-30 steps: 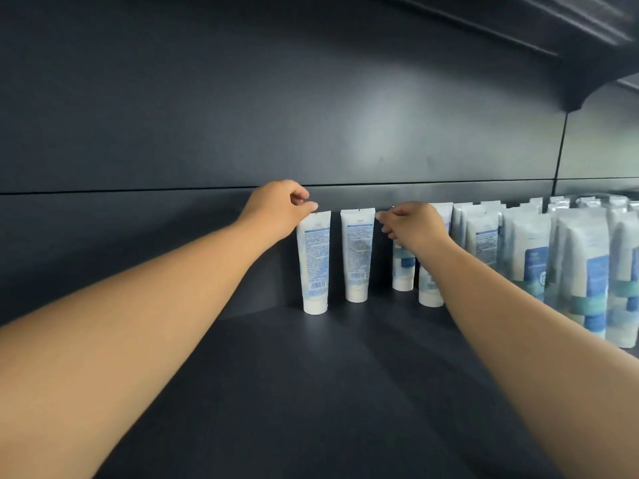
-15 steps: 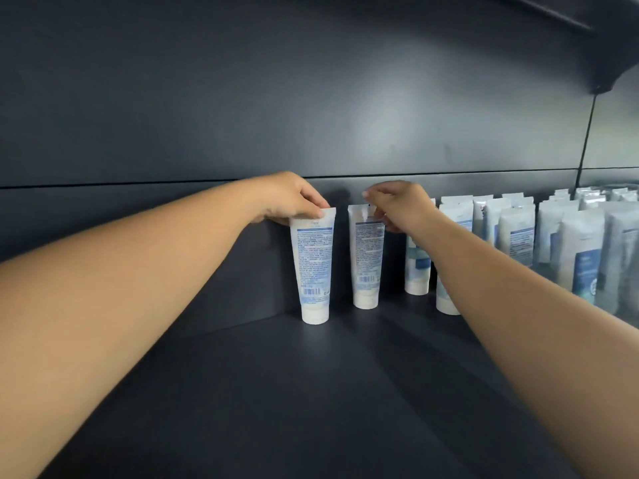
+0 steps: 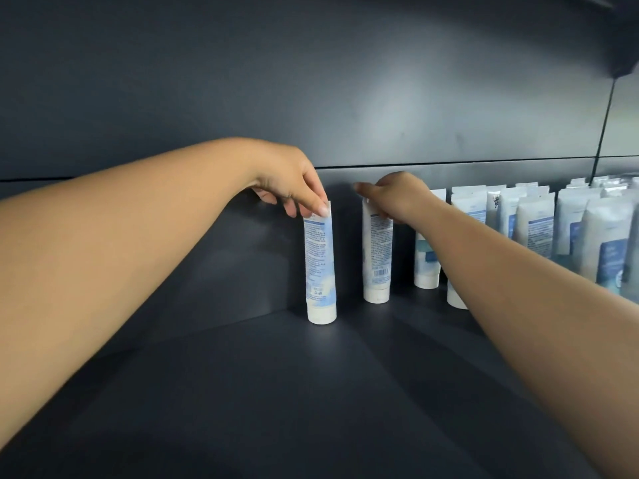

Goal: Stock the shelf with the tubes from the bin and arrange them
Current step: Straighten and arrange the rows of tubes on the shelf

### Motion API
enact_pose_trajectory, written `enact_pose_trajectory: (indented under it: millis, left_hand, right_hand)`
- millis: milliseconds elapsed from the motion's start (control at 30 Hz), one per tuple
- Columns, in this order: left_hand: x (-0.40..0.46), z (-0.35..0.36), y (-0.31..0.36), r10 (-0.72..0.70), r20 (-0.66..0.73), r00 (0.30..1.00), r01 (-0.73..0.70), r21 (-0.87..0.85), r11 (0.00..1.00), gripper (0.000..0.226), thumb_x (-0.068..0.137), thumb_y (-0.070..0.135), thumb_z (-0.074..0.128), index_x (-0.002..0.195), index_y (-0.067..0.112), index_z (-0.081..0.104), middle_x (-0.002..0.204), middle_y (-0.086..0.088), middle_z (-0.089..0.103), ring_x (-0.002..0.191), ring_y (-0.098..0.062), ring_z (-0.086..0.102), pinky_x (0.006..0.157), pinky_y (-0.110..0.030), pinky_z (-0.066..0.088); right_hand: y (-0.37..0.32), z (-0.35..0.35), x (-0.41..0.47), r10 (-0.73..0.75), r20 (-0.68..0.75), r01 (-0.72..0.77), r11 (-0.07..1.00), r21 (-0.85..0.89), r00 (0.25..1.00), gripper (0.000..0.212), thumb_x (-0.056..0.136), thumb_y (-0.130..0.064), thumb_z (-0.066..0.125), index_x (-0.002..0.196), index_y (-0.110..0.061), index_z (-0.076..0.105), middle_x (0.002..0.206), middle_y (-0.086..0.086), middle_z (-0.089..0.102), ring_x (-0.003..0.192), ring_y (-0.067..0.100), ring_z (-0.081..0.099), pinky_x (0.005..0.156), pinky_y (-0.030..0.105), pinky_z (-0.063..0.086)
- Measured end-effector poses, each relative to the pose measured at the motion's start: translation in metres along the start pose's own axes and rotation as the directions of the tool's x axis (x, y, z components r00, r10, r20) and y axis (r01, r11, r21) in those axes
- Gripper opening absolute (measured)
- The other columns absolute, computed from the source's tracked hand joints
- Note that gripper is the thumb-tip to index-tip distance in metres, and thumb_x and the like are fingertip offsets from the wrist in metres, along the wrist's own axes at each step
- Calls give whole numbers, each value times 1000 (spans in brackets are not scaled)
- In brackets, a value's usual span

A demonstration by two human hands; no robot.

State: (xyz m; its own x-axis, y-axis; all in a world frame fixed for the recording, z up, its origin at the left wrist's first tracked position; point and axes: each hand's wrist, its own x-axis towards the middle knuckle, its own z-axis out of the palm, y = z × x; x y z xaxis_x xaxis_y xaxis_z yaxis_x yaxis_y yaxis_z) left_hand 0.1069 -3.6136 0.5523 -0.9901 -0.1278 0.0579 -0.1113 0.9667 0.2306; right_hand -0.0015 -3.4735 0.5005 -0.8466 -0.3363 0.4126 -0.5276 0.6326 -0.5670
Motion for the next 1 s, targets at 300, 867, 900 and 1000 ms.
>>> enact_pose_trajectory:
  millis: [300, 867, 900, 1000]
  left_hand:
    - [0, 5, -11, -10, -96, 995, 8, -25, 1000, 6, 83, 26, 65, 77, 24, 66, 78, 6, 62, 70, -3, 56, 60, -18, 45]
    - [-4, 14, -24, -95, -187, 978, 42, -269, 962, 6, 82, 17, 68, 77, 20, 65, 78, -1, 64, 70, -12, 60, 57, -14, 52]
    - [-4, 15, -25, -108, -180, 978, 47, -318, 947, 8, 82, 14, 67, 76, 19, 65, 78, -1, 64, 70, -11, 61, 59, -15, 53]
    - [-3, 20, -28, -147, -169, 975, 64, -418, 906, 10, 83, 11, 66, 76, 18, 64, 79, -3, 65, 76, -14, 63, 70, -24, 55]
  right_hand:
    - [-6, -9, -3, 45, 116, -47, 999, 17, 992, 32, 87, -31, 56, 65, -10, 47, 72, 11, 52, 69, 26, 54, 59, 28, 48]
    - [6, -18, 5, 18, 410, -250, 817, 520, 912, 22, 88, 4, 53, 78, -14, 61, 72, 1, 67, 75, 15, 60, 73, 31, 50]
    - [7, -17, 6, -7, 423, -247, 803, 542, 906, 22, 88, 4, 53, 78, -13, 61, 65, -2, 69, 74, 14, 60, 69, 30, 50]
    - [11, -12, 10, -64, 437, -229, 778, 585, 897, 22, 89, 3, 52, 77, -13, 61, 55, -7, 69, 66, 10, 63, 66, 27, 52]
